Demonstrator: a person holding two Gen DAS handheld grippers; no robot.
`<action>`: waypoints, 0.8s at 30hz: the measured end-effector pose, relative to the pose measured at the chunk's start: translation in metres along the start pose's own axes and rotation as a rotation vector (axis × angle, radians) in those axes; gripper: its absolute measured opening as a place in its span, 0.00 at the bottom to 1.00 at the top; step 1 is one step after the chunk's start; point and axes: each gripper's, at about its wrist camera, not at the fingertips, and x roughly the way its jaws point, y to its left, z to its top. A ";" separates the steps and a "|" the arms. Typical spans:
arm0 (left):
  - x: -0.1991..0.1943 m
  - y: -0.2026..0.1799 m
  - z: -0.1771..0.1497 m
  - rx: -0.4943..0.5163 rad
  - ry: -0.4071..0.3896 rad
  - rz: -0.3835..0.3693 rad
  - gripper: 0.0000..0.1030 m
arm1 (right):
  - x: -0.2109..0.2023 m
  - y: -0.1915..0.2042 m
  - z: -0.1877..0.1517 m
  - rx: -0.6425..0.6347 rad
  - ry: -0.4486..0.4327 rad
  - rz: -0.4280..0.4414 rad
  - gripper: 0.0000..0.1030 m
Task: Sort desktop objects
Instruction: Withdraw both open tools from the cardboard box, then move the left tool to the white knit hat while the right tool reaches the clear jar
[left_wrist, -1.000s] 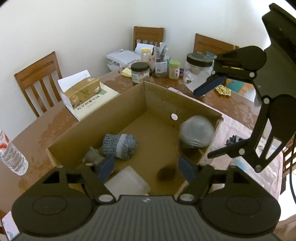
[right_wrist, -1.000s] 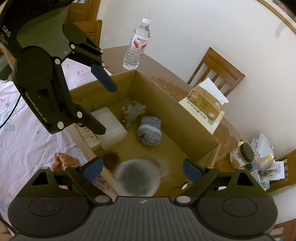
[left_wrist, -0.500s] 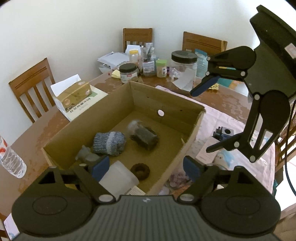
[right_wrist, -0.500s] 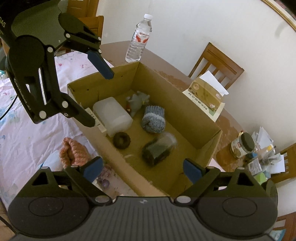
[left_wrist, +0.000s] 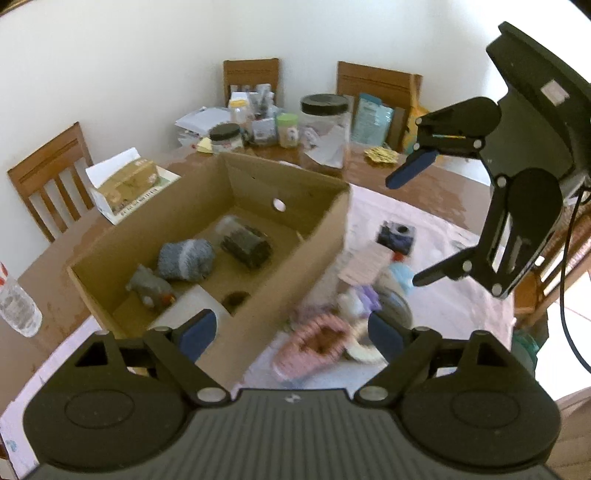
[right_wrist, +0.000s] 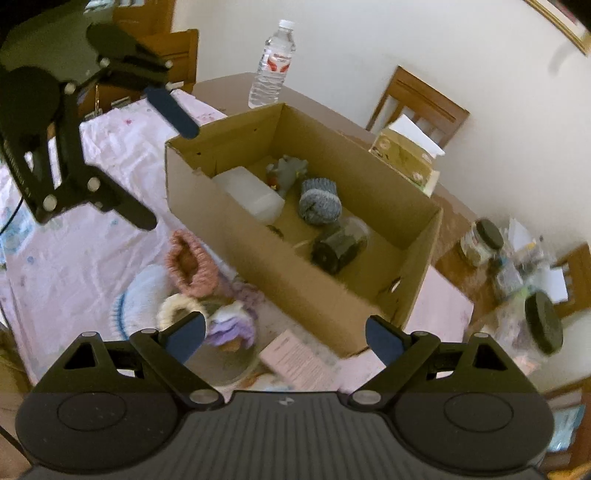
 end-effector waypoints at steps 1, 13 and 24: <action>-0.002 -0.003 -0.005 0.001 0.001 -0.001 0.87 | -0.003 0.004 -0.003 0.011 0.000 -0.002 0.93; -0.012 -0.040 -0.048 0.001 0.016 -0.025 0.87 | -0.031 0.065 -0.044 0.111 0.048 -0.042 0.93; 0.012 -0.058 -0.058 -0.035 0.051 0.029 0.87 | -0.028 0.076 -0.077 0.146 0.068 0.002 0.94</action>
